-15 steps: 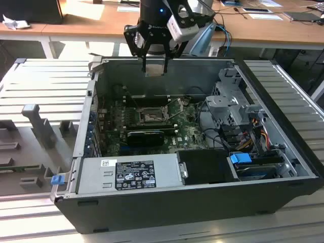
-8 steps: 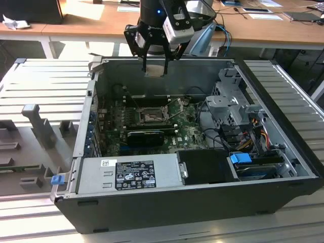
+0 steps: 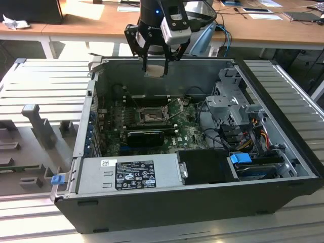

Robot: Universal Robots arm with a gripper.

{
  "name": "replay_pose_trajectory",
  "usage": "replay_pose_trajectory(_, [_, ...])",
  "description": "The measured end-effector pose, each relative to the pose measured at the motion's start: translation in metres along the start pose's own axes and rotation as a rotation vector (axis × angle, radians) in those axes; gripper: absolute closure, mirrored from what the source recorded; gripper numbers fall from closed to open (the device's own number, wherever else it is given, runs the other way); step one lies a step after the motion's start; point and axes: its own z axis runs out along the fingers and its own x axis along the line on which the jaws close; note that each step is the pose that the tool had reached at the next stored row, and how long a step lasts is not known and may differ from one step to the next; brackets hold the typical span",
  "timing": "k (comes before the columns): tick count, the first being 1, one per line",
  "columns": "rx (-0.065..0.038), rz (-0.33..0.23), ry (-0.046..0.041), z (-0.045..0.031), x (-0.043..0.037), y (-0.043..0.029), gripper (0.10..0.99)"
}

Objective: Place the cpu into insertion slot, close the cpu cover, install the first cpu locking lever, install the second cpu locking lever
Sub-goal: 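Place the cpu into insertion slot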

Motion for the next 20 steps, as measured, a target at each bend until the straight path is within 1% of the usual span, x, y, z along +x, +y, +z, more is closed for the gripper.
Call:
replay_pose_trajectory(7, [-0.001, 0.042, -0.0038, 0.0003, 0.0000, 0.0000, 0.553])
replay_pose_trajectory(13, [-0.001, 0.063, -0.0057, 0.0003, 0.0000, 0.0000, 0.553])
replay_pose_trajectory(15, [-0.002, 0.084, -0.0075, 0.0004, 0.0000, 0.0000, 0.553])
replay_pose_trajectory(20, [-0.002, 0.101, -0.0090, 0.0004, 0.0000, 0.0000, 0.553])
